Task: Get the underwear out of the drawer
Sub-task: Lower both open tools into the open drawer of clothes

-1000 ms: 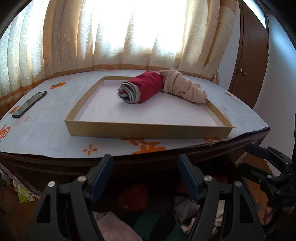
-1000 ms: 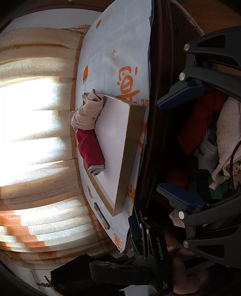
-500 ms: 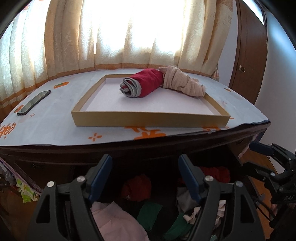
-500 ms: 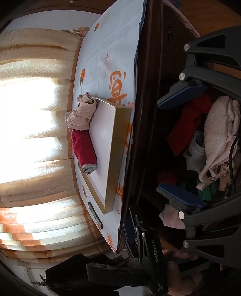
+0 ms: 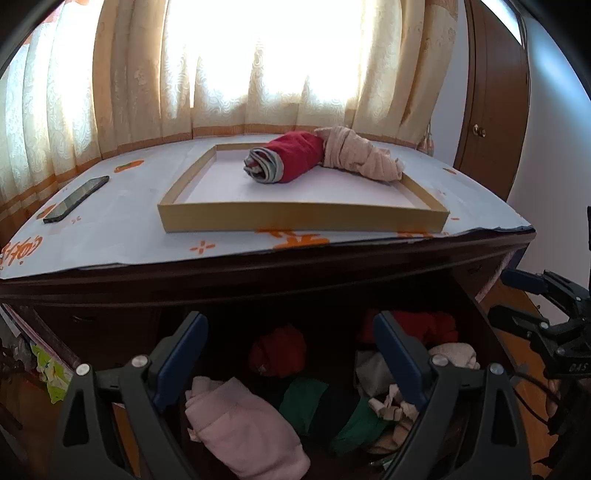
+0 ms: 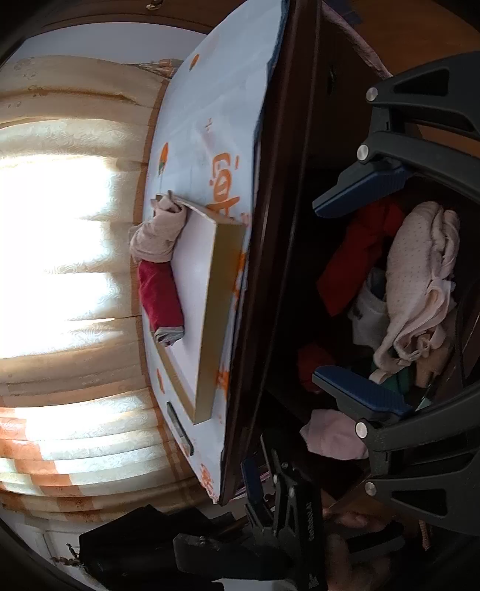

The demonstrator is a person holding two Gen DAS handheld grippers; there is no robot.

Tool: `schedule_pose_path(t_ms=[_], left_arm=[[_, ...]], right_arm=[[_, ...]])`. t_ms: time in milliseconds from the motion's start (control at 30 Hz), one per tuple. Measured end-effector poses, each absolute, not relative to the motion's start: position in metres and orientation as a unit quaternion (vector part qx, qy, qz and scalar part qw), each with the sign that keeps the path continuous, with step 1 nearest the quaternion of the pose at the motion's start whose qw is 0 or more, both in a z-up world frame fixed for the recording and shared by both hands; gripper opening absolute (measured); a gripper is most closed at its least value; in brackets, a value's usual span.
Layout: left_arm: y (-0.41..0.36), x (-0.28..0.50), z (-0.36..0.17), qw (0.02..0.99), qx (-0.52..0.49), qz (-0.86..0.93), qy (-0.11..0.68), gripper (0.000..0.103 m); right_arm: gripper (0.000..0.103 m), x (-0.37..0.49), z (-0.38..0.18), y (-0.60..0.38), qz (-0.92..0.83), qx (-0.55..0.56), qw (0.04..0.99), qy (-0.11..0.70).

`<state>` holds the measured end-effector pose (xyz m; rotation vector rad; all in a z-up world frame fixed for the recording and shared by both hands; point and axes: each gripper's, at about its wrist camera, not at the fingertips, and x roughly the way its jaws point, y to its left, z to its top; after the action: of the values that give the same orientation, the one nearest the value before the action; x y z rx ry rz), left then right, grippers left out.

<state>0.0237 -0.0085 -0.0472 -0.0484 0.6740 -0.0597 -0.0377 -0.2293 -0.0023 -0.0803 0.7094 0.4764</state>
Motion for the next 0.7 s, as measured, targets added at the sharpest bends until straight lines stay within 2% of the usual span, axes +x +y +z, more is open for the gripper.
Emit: schedule_pose_path(t_ms=[700], left_arm=[[0.009,0.01,-0.077,0.916,0.011,-0.029,0.4,0.095]], right_arm=[[0.084,-0.043,-0.048,-0.246,0.228,-0.123,0.871,0.418]])
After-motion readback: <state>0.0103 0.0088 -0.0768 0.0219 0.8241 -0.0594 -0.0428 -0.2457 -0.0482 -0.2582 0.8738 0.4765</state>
